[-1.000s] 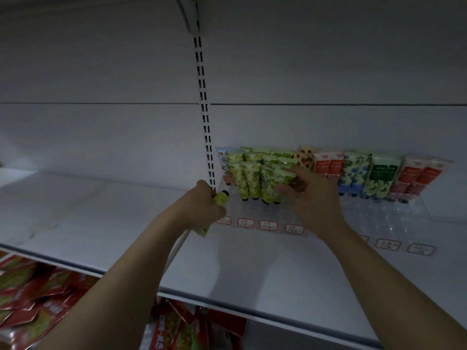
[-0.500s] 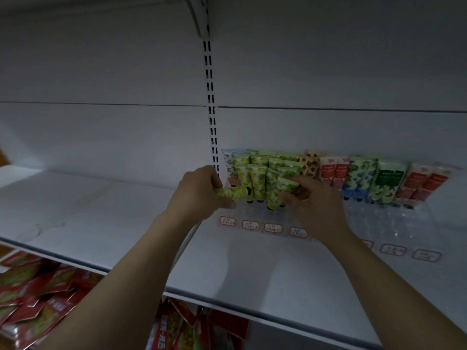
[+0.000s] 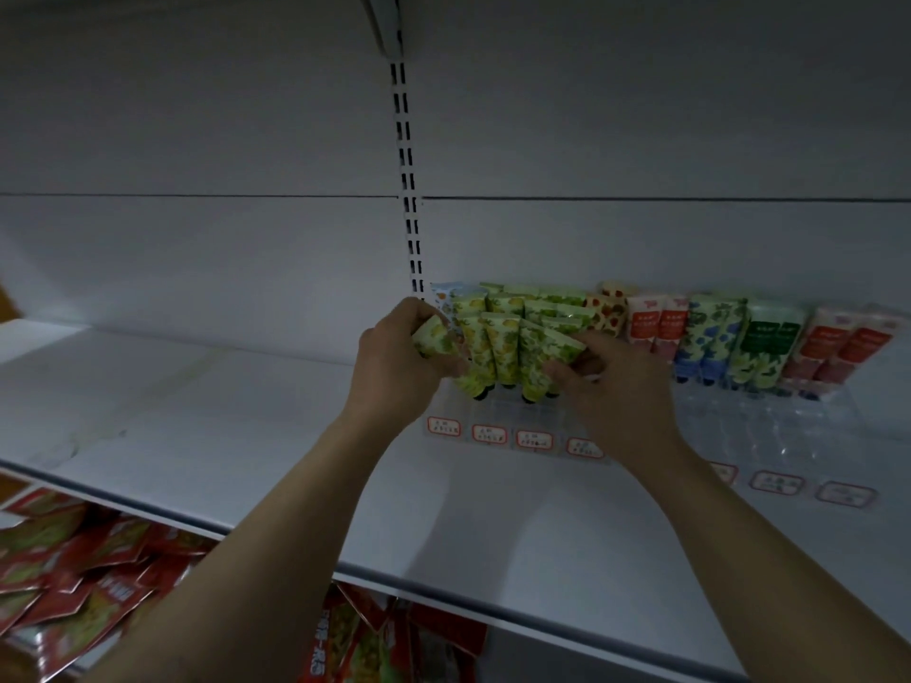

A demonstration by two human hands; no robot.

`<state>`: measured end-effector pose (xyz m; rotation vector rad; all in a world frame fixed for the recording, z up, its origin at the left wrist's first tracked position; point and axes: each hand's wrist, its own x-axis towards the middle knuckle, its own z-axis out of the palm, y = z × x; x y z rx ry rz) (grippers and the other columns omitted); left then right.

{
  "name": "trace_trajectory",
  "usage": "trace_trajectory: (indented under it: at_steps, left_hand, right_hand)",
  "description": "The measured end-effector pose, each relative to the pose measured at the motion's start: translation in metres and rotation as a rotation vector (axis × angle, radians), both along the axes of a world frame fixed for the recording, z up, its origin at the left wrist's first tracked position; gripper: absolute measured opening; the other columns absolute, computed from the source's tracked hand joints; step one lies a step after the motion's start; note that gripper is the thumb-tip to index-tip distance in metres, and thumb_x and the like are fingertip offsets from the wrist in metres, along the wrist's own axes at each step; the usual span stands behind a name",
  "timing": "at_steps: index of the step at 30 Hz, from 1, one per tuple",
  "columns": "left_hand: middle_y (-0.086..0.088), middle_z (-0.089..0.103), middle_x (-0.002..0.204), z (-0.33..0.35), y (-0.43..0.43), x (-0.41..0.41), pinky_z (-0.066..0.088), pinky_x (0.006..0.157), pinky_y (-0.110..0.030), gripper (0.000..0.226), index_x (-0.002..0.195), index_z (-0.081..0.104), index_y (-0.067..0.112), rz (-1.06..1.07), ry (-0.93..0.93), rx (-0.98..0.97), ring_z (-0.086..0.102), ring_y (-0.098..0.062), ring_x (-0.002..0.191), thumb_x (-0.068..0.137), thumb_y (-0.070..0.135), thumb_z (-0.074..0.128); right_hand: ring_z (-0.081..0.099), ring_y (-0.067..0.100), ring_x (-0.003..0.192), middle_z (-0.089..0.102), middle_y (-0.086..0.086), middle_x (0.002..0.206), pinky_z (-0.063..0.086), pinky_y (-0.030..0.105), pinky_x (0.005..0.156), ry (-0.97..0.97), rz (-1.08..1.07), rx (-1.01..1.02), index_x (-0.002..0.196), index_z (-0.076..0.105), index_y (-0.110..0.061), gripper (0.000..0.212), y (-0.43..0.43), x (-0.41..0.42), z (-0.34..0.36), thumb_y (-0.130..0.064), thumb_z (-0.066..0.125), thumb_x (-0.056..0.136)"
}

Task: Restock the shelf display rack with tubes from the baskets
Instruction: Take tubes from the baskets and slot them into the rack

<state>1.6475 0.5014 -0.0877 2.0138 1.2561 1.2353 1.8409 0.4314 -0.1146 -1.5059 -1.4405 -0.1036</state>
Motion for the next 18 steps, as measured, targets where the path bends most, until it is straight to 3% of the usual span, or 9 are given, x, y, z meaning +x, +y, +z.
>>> trace_trajectory:
  at_steps: [4,9,13,18]
  left_hand:
    - [0.012,0.063,0.076,-0.002,0.004,0.005,0.036,0.056,0.0,0.026,0.087,0.064,0.018,-0.072,-0.044,0.027,0.054,0.015,0.061,0.07,0.009,0.082]
    - [0.015,0.062,0.074,-0.003,0.012,0.007,0.038,0.057,-0.002,0.022,0.087,0.064,0.019,-0.064,-0.061,0.046,0.055,0.01,0.06,0.075,0.007,0.078]
    - [0.018,0.056,0.072,-0.003,0.011,0.011,0.035,0.057,0.0,0.024,0.089,0.063,0.022,-0.063,0.024,0.088,0.052,0.008,0.061,0.076,0.006,0.076]
    - [0.013,0.061,0.073,-0.009,0.018,0.011,0.038,0.055,-0.004,0.022,0.086,0.063,0.02,-0.004,-0.043,0.074,0.055,0.004,0.062,0.077,0.002,0.072]
  right_hand:
    - [0.063,0.019,0.072,0.065,0.002,0.076,0.053,0.031,0.068,0.043,0.0,0.027,0.118,0.066,-0.014,0.035,0.002,0.002,0.002,-0.023,0.071,0.085]
    - [0.062,0.016,0.072,0.063,-0.001,0.074,0.048,0.02,0.065,0.062,0.0,0.036,0.119,0.066,-0.016,0.037,0.0,0.002,0.003,-0.022,0.072,0.084]
    - [0.058,0.014,0.071,0.06,-0.004,0.073,0.047,0.021,0.067,0.081,-0.003,0.016,0.12,0.065,-0.014,0.037,-0.002,0.004,0.003,-0.021,0.072,0.084]
    - [0.058,0.016,0.072,0.06,0.0,0.073,0.044,0.023,0.068,0.083,-0.033,0.024,0.118,0.066,-0.01,0.037,-0.004,0.005,0.006,-0.022,0.072,0.084]
